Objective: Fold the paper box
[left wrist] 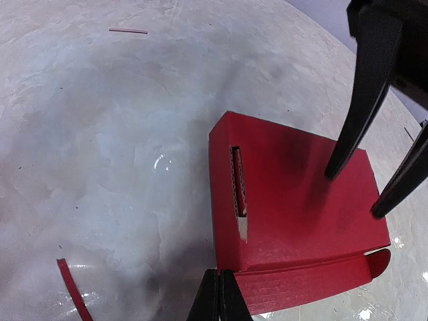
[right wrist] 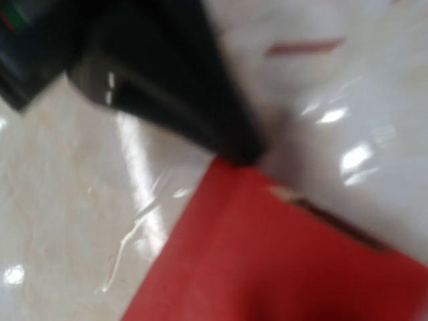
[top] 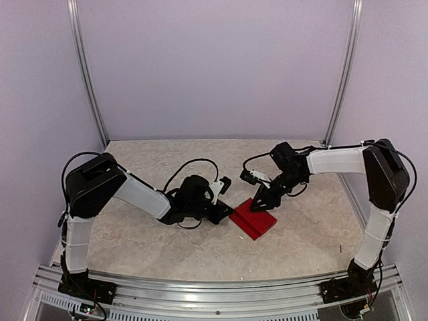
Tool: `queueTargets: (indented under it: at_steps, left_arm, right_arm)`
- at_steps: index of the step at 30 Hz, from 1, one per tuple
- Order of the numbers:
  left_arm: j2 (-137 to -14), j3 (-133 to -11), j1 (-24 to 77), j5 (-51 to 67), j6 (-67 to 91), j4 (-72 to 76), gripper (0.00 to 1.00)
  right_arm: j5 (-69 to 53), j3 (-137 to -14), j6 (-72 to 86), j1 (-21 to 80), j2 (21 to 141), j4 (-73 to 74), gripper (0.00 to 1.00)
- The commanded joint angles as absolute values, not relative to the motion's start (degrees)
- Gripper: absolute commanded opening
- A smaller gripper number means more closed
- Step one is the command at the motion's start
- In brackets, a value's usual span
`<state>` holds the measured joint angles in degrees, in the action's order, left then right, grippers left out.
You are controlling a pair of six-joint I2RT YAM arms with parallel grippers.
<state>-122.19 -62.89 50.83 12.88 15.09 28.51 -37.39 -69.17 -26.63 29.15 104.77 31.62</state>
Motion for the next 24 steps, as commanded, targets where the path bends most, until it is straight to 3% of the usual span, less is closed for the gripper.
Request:
queueTargets:
  at_steps: [1, 15, 19, 24]
  left_arm:
    - [-122.97, -64.08, 50.89, 12.94, 12.17, 28.39, 0.00]
    - [-119.61, -60.59, 52.29, 10.31, 12.18, 28.78, 0.07]
    - [-118.78, -59.68, 52.36, 8.69, 13.06, 28.35, 0.14]
    - [-117.66, -58.10, 52.37, 9.56, 13.79, 30.18, 0.06]
  right_arm:
    - [-40.44, -70.46, -27.71, 31.21, 110.99, 34.27, 0.27]
    - [-40.55, -71.06, -26.04, 31.27, 114.76, 33.95, 0.26]
    - [-40.25, -71.06, -25.94, 31.28, 114.93, 33.95, 0.26]
    - [-40.17, -71.02, -25.93, 31.21, 115.05, 33.92, 0.26]
